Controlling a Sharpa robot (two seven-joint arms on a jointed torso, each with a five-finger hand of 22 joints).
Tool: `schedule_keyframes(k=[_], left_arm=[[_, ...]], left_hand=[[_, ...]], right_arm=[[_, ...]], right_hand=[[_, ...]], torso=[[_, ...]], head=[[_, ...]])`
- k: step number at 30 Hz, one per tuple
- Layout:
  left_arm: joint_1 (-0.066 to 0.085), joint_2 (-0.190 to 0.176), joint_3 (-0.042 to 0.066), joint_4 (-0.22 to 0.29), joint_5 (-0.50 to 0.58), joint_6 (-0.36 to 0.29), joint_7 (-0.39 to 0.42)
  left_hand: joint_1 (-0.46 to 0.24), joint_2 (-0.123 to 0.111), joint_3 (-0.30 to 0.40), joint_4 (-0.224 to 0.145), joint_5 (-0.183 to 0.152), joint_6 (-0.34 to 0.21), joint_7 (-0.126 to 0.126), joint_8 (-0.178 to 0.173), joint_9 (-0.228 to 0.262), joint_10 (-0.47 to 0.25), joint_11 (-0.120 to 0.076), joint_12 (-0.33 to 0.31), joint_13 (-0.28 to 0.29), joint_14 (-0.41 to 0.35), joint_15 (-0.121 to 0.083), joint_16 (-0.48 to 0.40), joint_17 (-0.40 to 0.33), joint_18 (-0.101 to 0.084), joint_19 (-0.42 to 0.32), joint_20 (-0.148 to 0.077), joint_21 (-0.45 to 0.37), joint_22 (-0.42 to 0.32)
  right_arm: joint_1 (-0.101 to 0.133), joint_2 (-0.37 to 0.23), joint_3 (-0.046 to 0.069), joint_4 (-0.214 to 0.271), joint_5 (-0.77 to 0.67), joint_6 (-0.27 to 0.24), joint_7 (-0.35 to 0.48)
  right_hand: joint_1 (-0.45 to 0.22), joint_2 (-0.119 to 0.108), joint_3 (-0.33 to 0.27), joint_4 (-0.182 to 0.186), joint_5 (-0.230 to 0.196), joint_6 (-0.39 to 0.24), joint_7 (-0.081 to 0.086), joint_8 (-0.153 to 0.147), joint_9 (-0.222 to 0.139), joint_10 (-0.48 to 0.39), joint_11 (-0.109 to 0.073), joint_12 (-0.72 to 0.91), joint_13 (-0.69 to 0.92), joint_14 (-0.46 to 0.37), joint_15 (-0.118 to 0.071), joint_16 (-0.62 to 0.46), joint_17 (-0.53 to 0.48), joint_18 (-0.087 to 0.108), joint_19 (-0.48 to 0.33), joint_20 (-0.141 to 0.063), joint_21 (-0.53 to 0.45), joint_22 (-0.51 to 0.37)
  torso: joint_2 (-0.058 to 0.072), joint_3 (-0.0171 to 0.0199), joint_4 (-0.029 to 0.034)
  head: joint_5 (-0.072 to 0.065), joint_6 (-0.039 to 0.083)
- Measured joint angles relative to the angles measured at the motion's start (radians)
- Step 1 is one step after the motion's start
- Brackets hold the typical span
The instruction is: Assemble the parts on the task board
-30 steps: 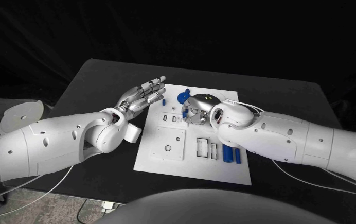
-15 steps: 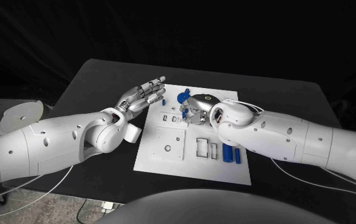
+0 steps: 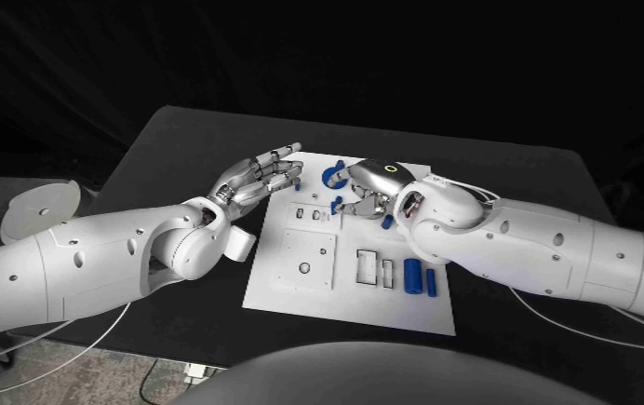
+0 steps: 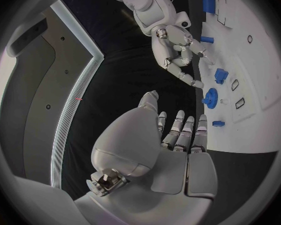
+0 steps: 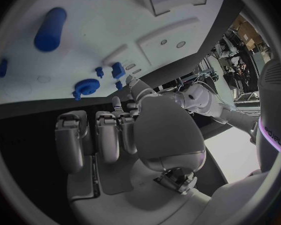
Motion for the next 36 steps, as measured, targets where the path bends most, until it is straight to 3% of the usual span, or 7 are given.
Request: schedule_keyframes(k=[10,17,20,23,25,27,36], left_arm=[[0.047,-0.03,0.003,0.048,-0.022,-0.078,0.017],[0.09,-0.029,0.003,0.059,-0.19,-0.25,-0.013],[0.103,-0.025,0.003,0.059,-0.303,-0.3,-0.061],[0.111,-0.019,0.003,0.057,-0.422,-0.318,-0.123],[0.117,-0.012,0.002,0.055,-0.514,-0.32,-0.181],[0.128,0.001,0.001,0.048,-0.599,-0.312,-0.249],[0.203,0.071,0.003,0.022,-0.807,-0.159,-0.576]], left_hand=[[-0.012,-0.036,-0.007,0.005,0.0,0.234,0.078,0.054,0.026,0.28,0.011,0.132,0.041,0.407,-0.012,0.295,0.068,0.0,0.394,-0.01,0.254,0.093],[0.049,-0.067,0.03,0.056,-0.009,0.45,0.129,0.14,0.046,0.559,-0.099,0.391,0.18,0.699,-0.124,0.624,0.223,0.016,0.603,-0.1,0.457,0.192],[-0.024,-0.056,0.006,0.072,-0.112,0.475,0.118,0.154,0.046,0.618,-0.133,0.552,0.323,0.743,-0.159,0.794,0.334,0.016,0.644,-0.134,0.552,0.246],[-0.093,-0.039,-0.029,0.064,-0.182,0.503,0.115,0.179,0.051,0.871,-0.149,0.818,0.806,0.923,-0.178,1.097,0.756,0.016,0.685,-0.158,0.671,0.321],[-0.111,-0.026,-0.046,0.076,-0.201,0.519,0.113,0.197,0.055,1.019,-0.147,0.918,1.071,1.061,-0.184,1.27,1.072,0.013,0.741,-0.169,0.803,0.443],[-0.129,-0.018,-0.067,0.08,-0.207,0.529,0.112,0.218,0.061,1.094,-0.106,0.918,1.078,1.182,-0.18,1.366,1.235,-0.021,0.826,-0.176,0.969,0.656],[-0.252,0.01,-0.149,0.077,-0.277,0.538,0.108,0.283,0.091,1.144,-0.105,0.918,1.123,1.225,-0.19,1.415,1.261,-0.109,1.183,-0.172,1.336,1.245]], right_arm=[[0.108,-0.149,0.004,0.134,0.0,-0.065,0.01],[0.131,-0.198,-0.002,0.146,0.009,-0.068,0.012],[0.131,-0.211,-0.006,0.145,0.014,-0.062,0.015],[0.131,-0.221,-0.007,0.144,0.018,-0.057,0.019],[0.131,-0.226,-0.008,0.141,0.02,-0.053,0.022],[0.131,-0.23,-0.009,0.138,0.023,-0.049,0.024],[0.116,-0.225,-0.013,0.109,0.035,-0.024,0.029]], right_hand=[[-0.004,-0.004,-0.015,0.015,-0.032,0.009,0.009,0.0,-0.008,0.0,0.0,0.0,0.001,0.0,0.0,0.0,0.001,0.0,0.0,0.0,0.0,0.0],[-0.004,-0.004,-0.021,0.021,-0.032,0.022,0.015,0.002,-0.011,0.0,0.0,0.0,0.001,0.0,0.0,0.0,0.001,0.0,0.0,0.0,0.0,0.0],[-0.004,-0.004,-0.023,0.024,-0.021,0.04,0.018,0.01,-0.013,-0.004,0.004,0.0,0.001,0.0,0.001,0.0,0.001,0.0,0.0,0.0,0.0,0.0],[-0.004,-0.004,-0.02,0.026,-0.015,0.047,0.021,0.01,-0.015,0.0,0.007,0.0,0.001,0.0,0.007,0.0,0.001,0.0,0.0,0.007,0.0,0.001],[-0.002,-0.002,-0.02,0.026,-0.01,0.048,0.02,0.01,-0.015,0.0,0.007,0.0,0.001,0.0,0.007,0.0,0.001,0.0,0.0,0.007,0.0,0.001],[0.0,0.0,-0.021,0.033,-0.004,0.051,0.023,0.014,-0.016,0.0,0.007,0.0,0.001,0.0,0.007,0.0,0.001,0.0,0.0,0.007,0.0,0.001],[0.0,0.011,-0.019,0.036,0.009,0.067,0.023,0.014,-0.02,0.0,0.007,0.0,0.001,0.0,0.007,0.0,0.0,0.0,0.0,0.007,0.0,0.001]], torso=[[-0.006,-0.0012,-0.0109],[-0.012,-0.0001,-0.0262],[-0.012,0.003,-0.0336],[-0.013,0.0072,-0.0423],[-0.013,0.0102,-0.0478],[-0.013,0.0128,-0.0521],[-0.013,0.0225,-0.0724]], head=[[0.01,0.0],[0.021,0.0],[0.029,0.0],[0.036,0.0],[0.039,0.0],[0.04,0.0],[0.043,0.0]])
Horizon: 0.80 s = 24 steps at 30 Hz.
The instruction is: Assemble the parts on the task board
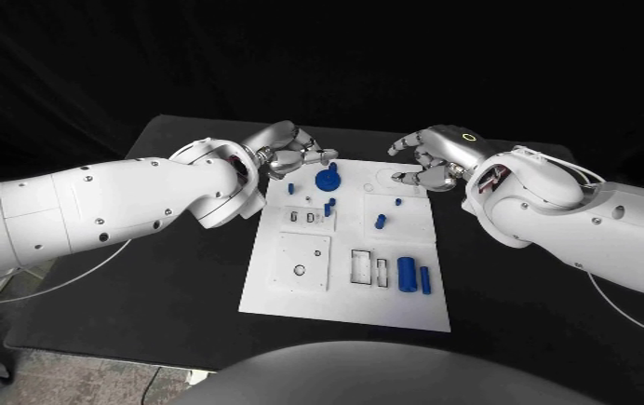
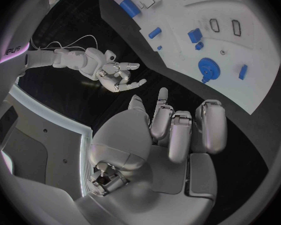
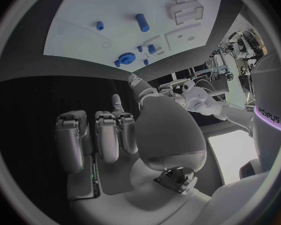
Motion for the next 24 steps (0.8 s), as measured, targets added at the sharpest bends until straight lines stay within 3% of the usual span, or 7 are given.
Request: schedule_keyframes(k=[2,7,10,13,17,20,24], left_arm=[[0.011,0.013,0.0,-0.003,-0.024,0.044,-0.071],[0.022,0.046,0.0,-0.014,-0.071,0.141,-0.22],[0.025,0.068,0.0,-0.021,-0.096,0.202,-0.305],[0.026,0.082,0.0,-0.027,-0.113,0.257,-0.375],[0.026,0.101,0.0,-0.037,-0.133,0.331,-0.46],[0.026,0.113,0.0,-0.042,-0.148,0.375,-0.505],[0.026,0.124,0.0,-0.049,-0.164,0.408,-0.54]], left_hand=[[-0.029,0.006,-0.017,0.0,-0.018,0.0,0.0,0.021,0.014,0.022,-0.003,0.0,0.022,0.001,-0.001,0.0,0.0,-0.013,0.039,0.001,0.025,0.008],[-0.068,0.018,-0.04,0.002,-0.038,0.051,-0.029,0.104,0.071,0.06,-0.018,0.002,0.033,-0.002,-0.005,0.0,0.0,-0.015,0.059,-0.004,0.049,0.009],[-0.079,0.02,-0.049,0.0,-0.038,0.047,-0.046,0.224,0.17,0.059,-0.047,0.005,0.036,-0.003,-0.03,0.0,0.0,-0.015,0.061,-0.025,0.049,0.009],[-0.09,0.028,-0.06,-0.004,-0.038,-0.031,-0.073,0.398,0.344,0.055,-0.063,0.006,0.036,-0.003,-0.051,0.0,0.0,-0.015,0.06,-0.048,0.049,0.009],[-0.09,0.028,-0.061,-0.003,-0.014,-0.057,-0.088,0.511,0.469,0.05,-0.072,0.006,0.037,-0.003,-0.059,0.0,0.0,-0.015,0.062,-0.053,0.049,0.009],[-0.09,0.026,-0.053,-0.001,0.01,-0.084,-0.093,0.559,0.539,0.052,-0.075,0.006,0.037,-0.001,-0.064,0.0,0.0,-0.015,0.06,-0.059,0.049,0.009],[-0.078,0.025,-0.052,-0.002,0.027,-0.09,-0.097,0.566,0.567,0.05,-0.079,0.006,0.037,-0.004,-0.068,0.0,0.0,-0.015,0.063,-0.061,0.049,0.009]], right_arm=[[-0.004,0.004,0.0,-0.005,0.003,0.006,0.0],[-0.013,0.007,-0.002,-0.015,0.009,0.02,0.0],[-0.016,0.008,-0.002,-0.021,0.013,0.027,0.0],[-0.018,0.011,-0.002,-0.023,0.017,0.033,0.0],[-0.019,0.011,-0.002,-0.023,0.021,0.038,0.0],[-0.019,0.012,-0.002,-0.024,0.024,0.039,0.0],[-0.02,0.013,-0.002,-0.026,0.029,0.039,0.0]], right_hand=[[0.0,0.0,0.0,0.0,0.008,0.0,0.0,0.0,-0.002,0.0,0.0,0.0,0.0,0.0,0.0,0.0,0.0,0.0,0.0,0.0,0.0,0.0],[0.0,0.0,0.003,0.003,0.012,0.0,0.0,0.0,-0.005,0.0,0.0,0.0,0.0,0.0,0.0,0.0,0.0,0.0,0.0,0.0,0.0,0.0],[0.0,0.0,0.003,0.003,0.018,0.0,0.0,0.0,-0.005,0.0,0.0,0.0,0.0,0.0,0.0,0.0,0.0,0.0,0.0,0.0,0.0,0.0],[0.004,0.004,0.003,0.003,0.018,0.0,0.0,0.0,-0.006,0.0,0.0,0.0,0.0,0.0,0.0,0.0,0.0,0.0,0.0,0.0,0.0,0.0],[0.004,0.004,0.005,0.005,0.023,0.0,0.0,0.0,-0.008,0.0,0.0,0.0,0.0,0.0,0.0,0.0,0.0,0.0,0.0,0.0,0.0,0.0],[0.004,0.004,0.006,0.006,0.029,0.0,0.0,0.0,-0.01,0.0,0.0,0.0,0.0,0.0,0.0,0.0,0.0,0.0,0.0,0.0,0.0,0.0],[-0.001,0.009,0.006,0.006,0.029,0.0,0.0,0.0,-0.01,0.0,0.0,0.0,0.0,0.0,0.0,0.0,0.0,0.0,0.0,0.0,0.0,0.0]], torso=[[0.001,0.0015,-0.0051],[0.005,0.0052,-0.0132],[0.007,0.007,-0.0159],[0.008,0.0086,-0.0184],[0.009,0.0086,-0.0191],[0.009,0.0093,-0.0197],[0.012,0.0095,-0.0222]], head=[[0.005,0.0],[0.013,0.0],[0.016,0.0],[0.019,0.0],[0.02,0.0],[0.019,0.0],[0.023,0.0]])
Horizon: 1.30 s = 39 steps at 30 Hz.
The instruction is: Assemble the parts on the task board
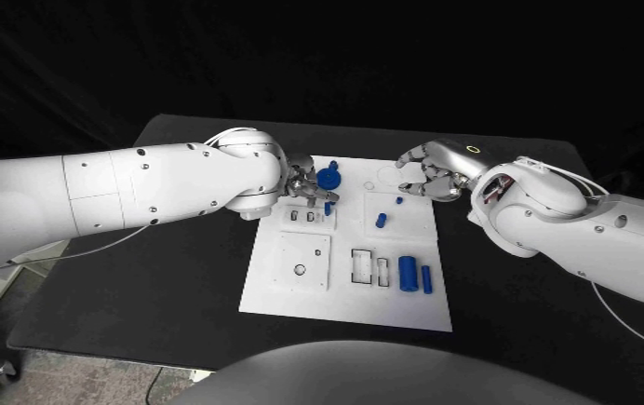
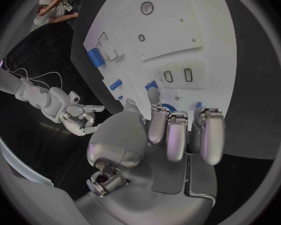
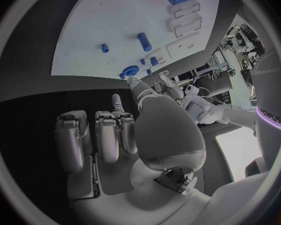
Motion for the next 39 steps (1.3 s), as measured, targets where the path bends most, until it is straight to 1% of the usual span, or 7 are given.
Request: schedule_keyframes(k=[6,8,15,18,22,30,39], left_arm=[[-0.002,0.007,0.0,-0.009,-0.019,0.018,-0.027],[-0.002,0.011,0.0,-0.012,-0.024,0.021,-0.033],[-0.007,0.029,0.0,-0.025,-0.029,0.019,-0.037],[-0.009,0.038,0.0,-0.033,-0.03,0.015,-0.036],[-0.013,0.048,0.0,-0.047,-0.031,0.011,-0.033],[-0.031,0.069,0.0,-0.08,-0.032,0.008,-0.023],[-0.04,0.091,0.0,-0.109,-0.032,0.009,-0.018]], left_hand=[[0.014,-0.004,0.006,0.0,0.025,-0.004,0.001,0.0,0.018,0.0,0.0,0.0,0.0,0.0,0.0,0.0,0.0,0.0,-0.002,-0.005,0.0,0.0],[0.017,-0.001,0.007,-0.002,0.029,-0.012,-0.001,-0.009,0.023,0.0,0.0,0.0,0.0,0.002,-0.002,0.0,0.0,0.0,-0.002,-0.005,-0.001,0.0],[0.045,-0.008,0.021,-0.001,0.07,-0.037,0.009,-0.044,0.044,0.0,0.0,0.0,0.0,0.003,-0.003,0.0,0.0,0.0,-0.006,-0.008,-0.014,0.0],[0.052,-0.01,0.021,-0.001,0.073,-0.041,0.013,-0.052,0.047,0.0,0.0,0.0,0.0,0.003,-0.003,0.0,0.0,0.0,-0.015,-0.006,-0.014,0.0],[0.053,-0.009,0.023,0.001,0.075,-0.044,0.016,-0.06,0.048,0.0,0.0,0.001,0.001,0.003,-0.002,0.0,0.0,0.0,-0.017,-0.004,-0.017,0.0],[0.053,-0.009,0.026,-0.002,0.075,-0.052,0.016,-0.067,0.051,0.0,0.0,0.001,0.001,0.002,-0.001,0.0,0.0,0.0,-0.025,-0.003,-0.021,0.0],[0.061,-0.008,0.033,-0.003,0.085,-0.052,0.016,-0.074,0.057,0.0,0.0,0.001,0.001,0.003,0.001,0.0,0.0,0.0,-0.026,-0.003,-0.021,0.0]], right_arm=[[-0.003,-0.002,0.0,-0.002,0.005,0.001,0.0],[-0.004,-0.002,0.0,-0.004,0.006,0.001,0.0],[-0.005,-0.002,0.0,-0.008,0.01,0.002,-0.002],[-0.005,-0.001,0.0,-0.009,0.011,0.003,-0.003],[-0.005,0.0,0.0,-0.01,0.012,0.005,-0.004],[-0.007,0.001,0.0,-0.014,0.013,0.015,-0.01],[-0.009,0.001,0.0,-0.015,0.015,0.026,-0.015]], right_hand=[[0.0,0.0,0.0,0.0,0.0,0.0,0.0,0.0,-0.002,0.0,0.0,0.0,0.0,0.0,0.0,0.0,0.0,0.0,0.0,0.0,0.0,0.0],[0.0,0.0,0.0,0.0,0.002,0.0,0.0,0.0,-0.002,0.0,0.0,0.0,0.0,0.0,0.0,0.0,0.0,0.0,0.0,0.0,0.0,0.0],[0.0,0.0,0.003,0.003,0.004,0.0,0.0,0.0,-0.003,0.0,0.0,0.0,0.0,0.0,0.0,0.0,0.0,0.0,0.0,0.0,0.0,0.0],[0.004,0.004,0.003,0.003,0.004,0.0,0.0,0.0,-0.003,0.0,0.0,0.0,0.0,0.0,0.0,0.0,0.0,0.0,0.0,0.0,0.0,0.0],[0.005,0.005,0.003,0.003,0.004,0.0,0.0,0.0,-0.003,0.0,0.0,0.0,0.0,0.0,0.0,0.0,0.0,0.0,0.0,0.0,0.0,0.0],[0.005,0.005,0.003,0.003,0.004,0.0,0.0,0.0,-0.004,0.0,0.0,0.0,0.0,0.0,0.0,0.0,0.001,0.0,0.0,0.0,0.0,0.0],[0.005,0.005,0.003,0.003,0.004,0.0,0.0,0.0,-0.004,0.0,0.0,0.0,0.0,0.0,0.0,0.0,0.0,0.0,0.0,0.0,0.0,0.0]], torso=[[0.001,0.0004,-0.0026],[0.001,0.0005,-0.0021],[0.0,0.0011,-0.0016],[0.0,0.0012,-0.0009],[-0.001,0.0012,-0.002],[-0.001,0.0013,-0.0027],[-0.001,0.0012,-0.0029]], head=[[0.002,0.0],[0.002,0.0],[0.009,0.0],[0.01,0.0],[0.012,0.0],[0.012,0.0],[0.007,0.0]])
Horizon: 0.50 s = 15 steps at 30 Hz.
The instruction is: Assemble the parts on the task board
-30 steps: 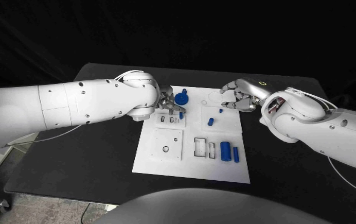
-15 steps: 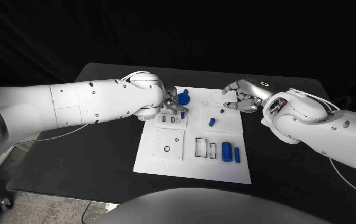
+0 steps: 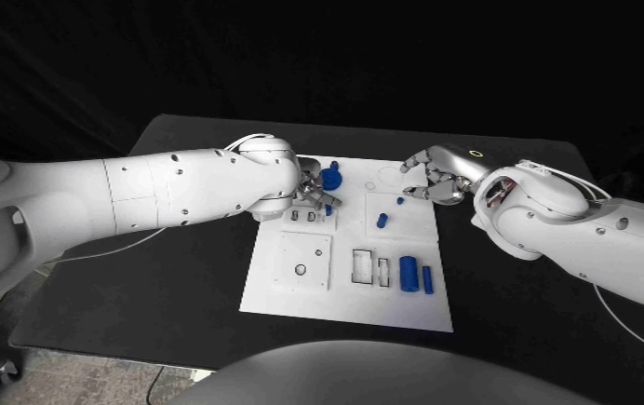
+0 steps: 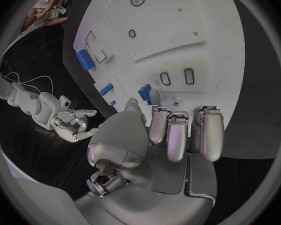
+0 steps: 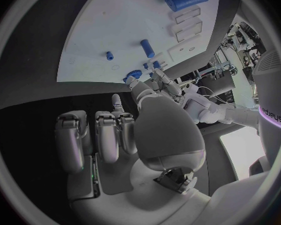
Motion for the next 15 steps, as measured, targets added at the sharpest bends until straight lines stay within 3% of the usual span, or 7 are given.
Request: schedule_keyframes(k=[8,15], left_arm=[[-0.009,0.018,0.0,-0.021,0.0,0.002,0.003],[-0.016,0.025,0.0,-0.03,-0.001,0.002,0.007]], left_hand=[[0.006,0.001,0.0,0.0,0.001,0.0,0.0,0.0,0.003,0.0,0.0,0.0,0.0,-0.002,0.002,0.0,0.0,0.0,-0.004,0.004,-0.004,0.0],[0.02,0.001,0.011,0.0,0.031,0.003,-0.003,-0.005,0.016,0.0,0.0,0.001,0.0,-0.004,0.004,0.0,0.0,0.0,-0.004,0.004,-0.004,0.0]], right_arm=[[-0.001,0.0,0.0,0.0,0.002,0.006,-0.002],[-0.001,0.0,0.0,0.0,0.003,0.008,-0.003]], right_hand=[[0.0,0.0,0.003,0.003,0.0,0.0,0.0,0.0,0.0,0.0,0.0,0.0,0.0,0.0,0.0,0.0,0.0,0.0,0.0,0.0,0.0,0.001],[0.004,0.004,0.003,0.003,0.0,0.0,0.0,0.0,-0.001,0.0,0.0,0.0,0.0,0.0,0.0,0.0,0.0,0.0,0.0,0.0,0.0,0.001]], torso=[[0.0,0.0012,0.0005],[-0.001,0.0017,0.0009]], head=[[-0.002,0.0],[-0.005,0.0]])
